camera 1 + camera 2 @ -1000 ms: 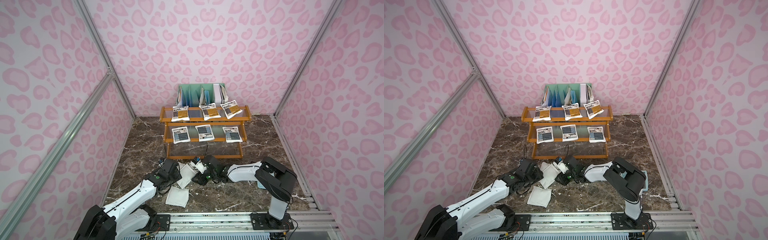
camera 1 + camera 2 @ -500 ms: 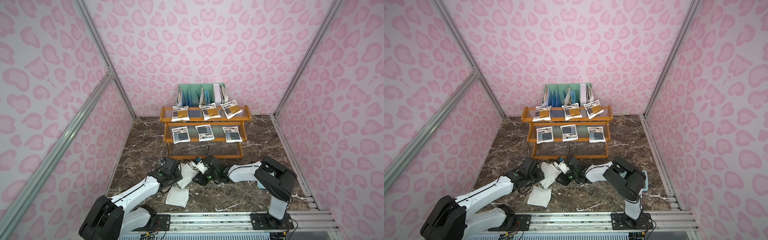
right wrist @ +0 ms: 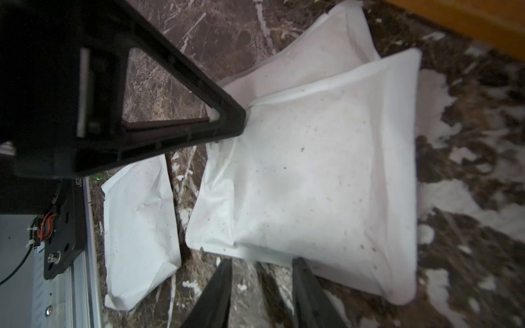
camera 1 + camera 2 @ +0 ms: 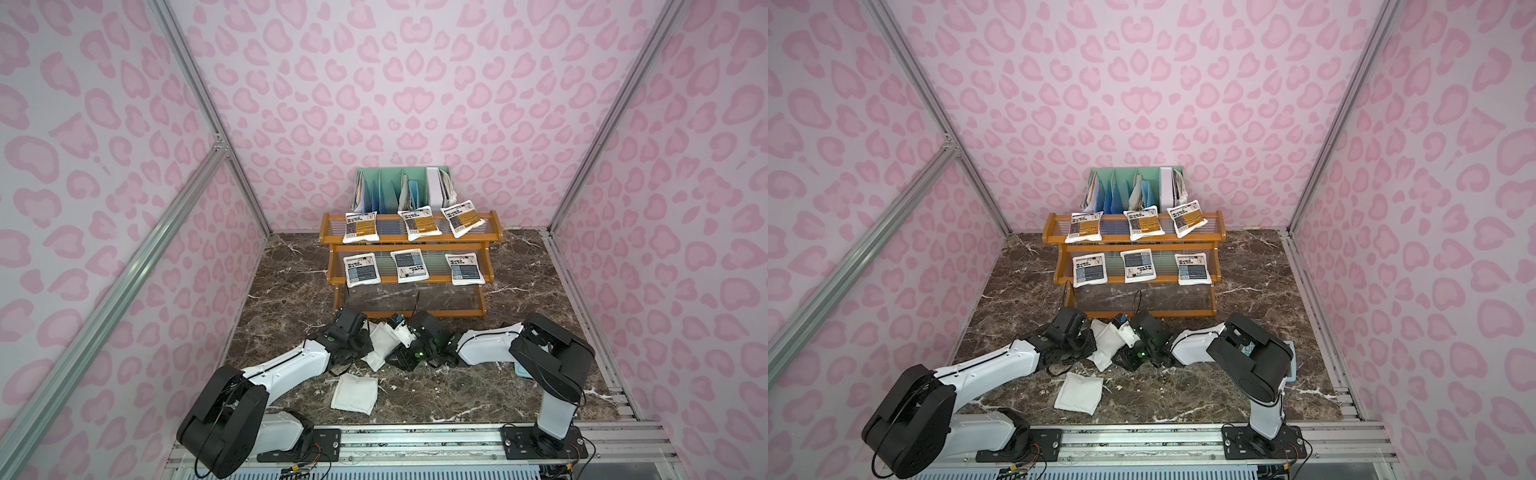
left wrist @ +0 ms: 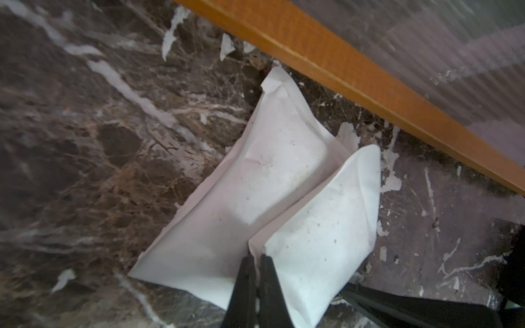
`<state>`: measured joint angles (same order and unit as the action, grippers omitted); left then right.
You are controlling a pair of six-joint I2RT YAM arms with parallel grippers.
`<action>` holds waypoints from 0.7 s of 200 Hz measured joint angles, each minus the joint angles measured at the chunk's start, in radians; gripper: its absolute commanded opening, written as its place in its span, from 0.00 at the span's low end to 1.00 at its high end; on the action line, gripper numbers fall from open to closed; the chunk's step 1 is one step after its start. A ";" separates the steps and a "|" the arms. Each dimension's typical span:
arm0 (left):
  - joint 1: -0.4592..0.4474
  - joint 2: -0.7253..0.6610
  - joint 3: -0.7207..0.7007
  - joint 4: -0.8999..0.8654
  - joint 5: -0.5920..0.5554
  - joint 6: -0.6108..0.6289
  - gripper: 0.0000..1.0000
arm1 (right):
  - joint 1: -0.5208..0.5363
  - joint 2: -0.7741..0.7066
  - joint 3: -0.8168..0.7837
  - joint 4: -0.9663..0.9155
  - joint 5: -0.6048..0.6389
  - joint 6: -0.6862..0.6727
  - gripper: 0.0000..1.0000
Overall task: Place the bagged coffee beans on the shelf by color
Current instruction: Pick up the bagged coffee beans at the center of the board.
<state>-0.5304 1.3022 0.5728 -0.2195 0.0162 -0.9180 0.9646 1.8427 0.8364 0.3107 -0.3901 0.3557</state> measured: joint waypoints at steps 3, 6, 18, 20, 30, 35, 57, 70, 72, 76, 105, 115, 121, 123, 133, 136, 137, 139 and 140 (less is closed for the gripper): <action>0.000 -0.003 0.002 -0.005 0.002 0.001 0.00 | 0.000 -0.001 -0.001 0.000 0.000 0.000 0.39; 0.000 -0.007 0.006 -0.010 0.005 0.001 0.00 | 0.000 -0.002 -0.002 0.000 0.000 0.000 0.39; 0.000 -0.028 0.026 -0.043 0.012 0.008 0.00 | -0.004 -0.013 -0.004 0.000 0.000 0.000 0.39; -0.001 -0.032 0.031 -0.050 0.012 0.010 0.00 | -0.005 -0.016 -0.005 0.000 -0.001 0.000 0.39; -0.006 -0.055 0.052 -0.080 0.016 0.023 0.00 | -0.010 -0.036 -0.011 0.000 -0.008 0.000 0.40; -0.011 -0.069 0.061 -0.097 0.016 0.031 0.00 | -0.015 -0.048 -0.013 0.000 -0.012 0.000 0.40; -0.053 -0.133 0.114 -0.210 -0.021 0.059 0.00 | -0.047 -0.121 -0.034 0.001 -0.029 0.008 0.43; -0.100 -0.163 0.155 -0.292 -0.074 0.079 0.00 | -0.070 -0.162 -0.038 0.000 -0.042 0.008 0.46; -0.110 -0.168 0.162 -0.306 -0.085 0.083 0.00 | -0.072 -0.167 -0.038 0.000 -0.044 0.008 0.47; -0.129 -0.176 0.175 -0.331 -0.101 0.087 0.00 | -0.079 -0.181 -0.038 0.000 -0.049 0.008 0.48; -0.219 -0.229 0.227 -0.470 -0.200 0.113 0.00 | -0.109 -0.242 -0.025 -0.044 -0.071 0.018 0.53; -0.243 -0.258 0.234 -0.506 -0.226 0.116 0.00 | -0.113 -0.259 -0.023 -0.055 -0.086 0.019 0.54; -0.252 -0.273 0.235 -0.519 -0.238 0.117 0.00 | -0.117 -0.270 -0.023 -0.059 -0.098 0.027 0.54; -0.257 -0.281 0.234 -0.523 -0.242 0.119 0.00 | -0.118 -0.272 -0.023 -0.060 -0.101 0.031 0.54; -0.268 -0.313 0.232 -0.541 -0.252 0.128 0.00 | -0.125 -0.288 -0.024 -0.064 -0.124 0.037 0.54; -0.271 -0.324 0.230 -0.543 -0.254 0.129 0.00 | -0.128 -0.293 -0.026 -0.061 -0.132 0.041 0.54; -0.272 -0.327 0.229 -0.544 -0.255 0.129 0.00 | -0.129 -0.294 -0.026 -0.060 -0.134 0.042 0.54; -0.273 -0.332 0.228 -0.545 -0.256 0.129 0.00 | -0.129 -0.296 -0.027 -0.058 -0.138 0.045 0.54; -0.273 -0.335 0.228 -0.546 -0.256 0.130 0.00 | -0.129 -0.297 -0.028 -0.058 -0.140 0.045 0.54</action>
<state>-0.8036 0.9668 0.8005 -0.7650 -0.2398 -0.7883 0.8352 1.5459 0.8082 0.2527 -0.5297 0.4007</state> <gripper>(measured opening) 0.075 0.542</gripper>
